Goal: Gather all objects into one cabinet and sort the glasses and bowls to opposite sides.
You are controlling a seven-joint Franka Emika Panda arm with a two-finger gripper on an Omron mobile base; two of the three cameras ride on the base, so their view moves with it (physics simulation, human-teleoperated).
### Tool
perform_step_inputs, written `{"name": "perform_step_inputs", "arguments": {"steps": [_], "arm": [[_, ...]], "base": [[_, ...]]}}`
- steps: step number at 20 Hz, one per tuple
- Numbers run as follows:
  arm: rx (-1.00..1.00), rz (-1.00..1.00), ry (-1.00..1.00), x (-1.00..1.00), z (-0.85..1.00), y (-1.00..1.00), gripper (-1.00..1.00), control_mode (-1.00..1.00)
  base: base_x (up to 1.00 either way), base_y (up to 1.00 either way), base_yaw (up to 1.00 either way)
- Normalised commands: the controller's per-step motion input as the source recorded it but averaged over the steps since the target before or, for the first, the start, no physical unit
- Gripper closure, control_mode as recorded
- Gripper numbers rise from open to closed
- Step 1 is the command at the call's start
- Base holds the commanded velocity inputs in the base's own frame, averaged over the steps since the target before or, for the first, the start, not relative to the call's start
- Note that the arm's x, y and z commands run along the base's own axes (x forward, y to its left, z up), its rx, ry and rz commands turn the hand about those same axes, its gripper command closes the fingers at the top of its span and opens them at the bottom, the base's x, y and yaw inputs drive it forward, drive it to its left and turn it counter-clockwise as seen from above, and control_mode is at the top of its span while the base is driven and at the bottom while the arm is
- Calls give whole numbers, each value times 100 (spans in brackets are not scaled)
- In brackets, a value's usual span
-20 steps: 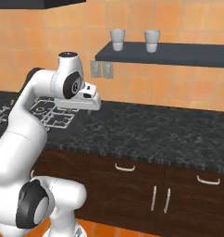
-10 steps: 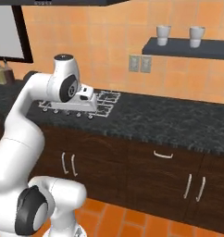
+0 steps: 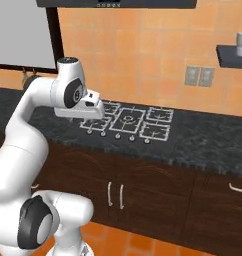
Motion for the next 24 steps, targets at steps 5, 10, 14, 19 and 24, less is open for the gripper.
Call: {"name": "perform_step_inputs", "arguments": {"steps": [5, 10, 14, 19, 24], "arm": [[0, 0, 0, 0, 0, 0, -100, 100], [0, 0, 0, 0, 0, 0, -100, 100], [0, 0, 0, 0, 0, 0, -100, 100], [0, 0, 0, 0, 0, 0, -100, 100], [0, 0, 0, 0, 0, 0, -100, 100]], "base": [[0, 100, -11], [0, 100, -10], [0, 100, -3], [0, 100, 0], [7, 100, -1]]}}
